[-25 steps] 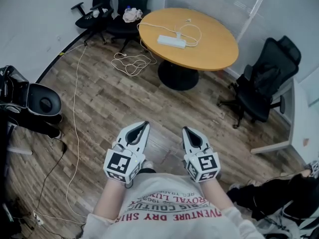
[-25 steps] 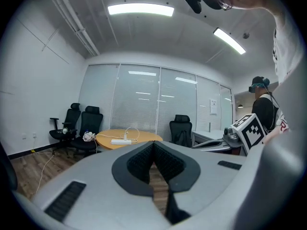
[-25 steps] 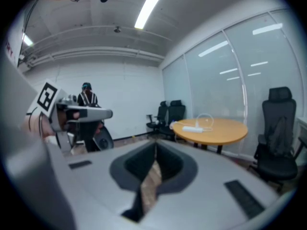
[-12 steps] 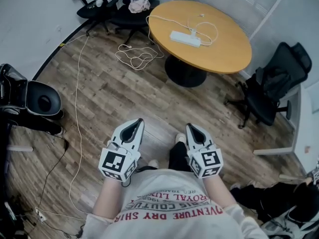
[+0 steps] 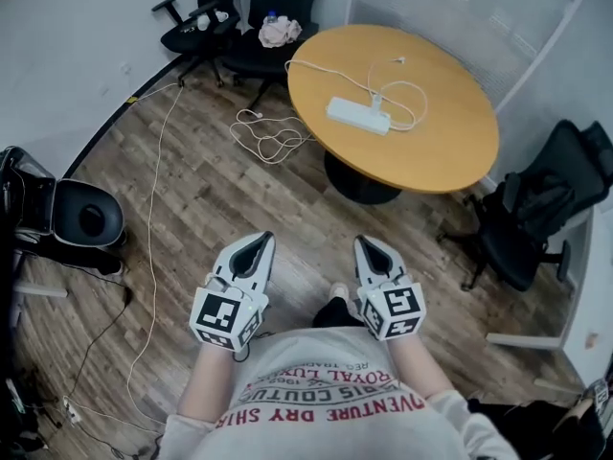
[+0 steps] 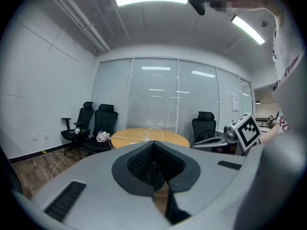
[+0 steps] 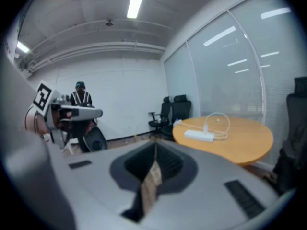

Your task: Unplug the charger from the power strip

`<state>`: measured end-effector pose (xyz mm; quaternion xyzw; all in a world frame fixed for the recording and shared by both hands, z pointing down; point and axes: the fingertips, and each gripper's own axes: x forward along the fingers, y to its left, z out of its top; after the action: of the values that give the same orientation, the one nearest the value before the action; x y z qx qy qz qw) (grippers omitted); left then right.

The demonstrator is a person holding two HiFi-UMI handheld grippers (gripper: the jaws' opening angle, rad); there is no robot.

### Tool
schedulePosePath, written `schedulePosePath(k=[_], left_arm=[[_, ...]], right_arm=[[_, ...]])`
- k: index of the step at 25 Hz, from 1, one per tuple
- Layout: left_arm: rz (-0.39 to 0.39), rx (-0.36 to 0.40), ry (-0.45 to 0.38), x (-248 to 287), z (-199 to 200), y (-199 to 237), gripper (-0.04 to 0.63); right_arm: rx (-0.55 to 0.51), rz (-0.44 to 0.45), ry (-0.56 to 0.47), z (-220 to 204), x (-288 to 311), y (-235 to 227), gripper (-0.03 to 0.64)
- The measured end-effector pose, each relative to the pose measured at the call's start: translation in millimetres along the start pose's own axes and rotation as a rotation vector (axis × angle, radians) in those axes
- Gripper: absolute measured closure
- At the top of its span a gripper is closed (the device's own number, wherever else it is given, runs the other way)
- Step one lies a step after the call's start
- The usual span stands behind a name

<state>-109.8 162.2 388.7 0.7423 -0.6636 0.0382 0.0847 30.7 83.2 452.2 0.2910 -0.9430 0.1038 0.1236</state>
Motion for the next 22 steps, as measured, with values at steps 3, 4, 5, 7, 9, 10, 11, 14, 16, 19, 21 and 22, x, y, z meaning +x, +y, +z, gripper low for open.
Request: schedulePosePath(k=[3, 4, 5, 7, 9, 10, 11, 14, 16, 19, 21, 22], left_arm=[[0.016, 0.001, -0.013, 48, 16, -2, 0.561], [0.018, 0.002, -0.018, 65, 20, -3, 0.561], [0.021, 0.002, -0.021, 81, 24, -4, 0.561], [0.025, -0.001, -0.026, 113, 28, -8, 0.561], [0.021, 0.006, -0.027, 144, 30, -13, 0.561], [0.015, 0.012, -0.025, 158, 31, -16, 0.561], [0.007, 0.018, -0.021, 170, 31, -19, 0.561], [-0.01, 0.03, -0.001, 198, 33, -25, 0.561], [-0.012, 0.026, 0.012, 213, 33, -21, 0.561], [-0.022, 0.013, 0.031, 238, 31, -11, 0.561], [-0.045, 0.014, 0.038, 257, 30, -6, 0.561], [-0.063, 0.017, 0.039, 268, 30, -3, 0.561]], right_arm=[[-0.019, 0.015, -0.01, 24, 23, -44, 0.588], [-0.027, 0.016, -0.014, 31, 29, -59, 0.588], [-0.033, 0.016, -0.017, 37, 36, -75, 0.588], [-0.035, 0.012, -0.022, 46, 49, -105, 0.588], [-0.024, 0.003, -0.021, 51, 61, -135, 0.588], [-0.018, -0.004, -0.02, 52, 65, -149, 0.588], [-0.012, -0.012, -0.019, 54, 69, -162, 0.588], [0.008, -0.027, -0.017, 57, 78, -190, 0.588], [0.02, -0.034, -0.012, 58, 85, -202, 0.588], [0.037, -0.05, -0.002, 59, 99, -217, 0.588], [0.049, -0.07, 0.004, 59, 111, -227, 0.588], [0.057, -0.084, 0.004, 60, 117, -232, 0.588]])
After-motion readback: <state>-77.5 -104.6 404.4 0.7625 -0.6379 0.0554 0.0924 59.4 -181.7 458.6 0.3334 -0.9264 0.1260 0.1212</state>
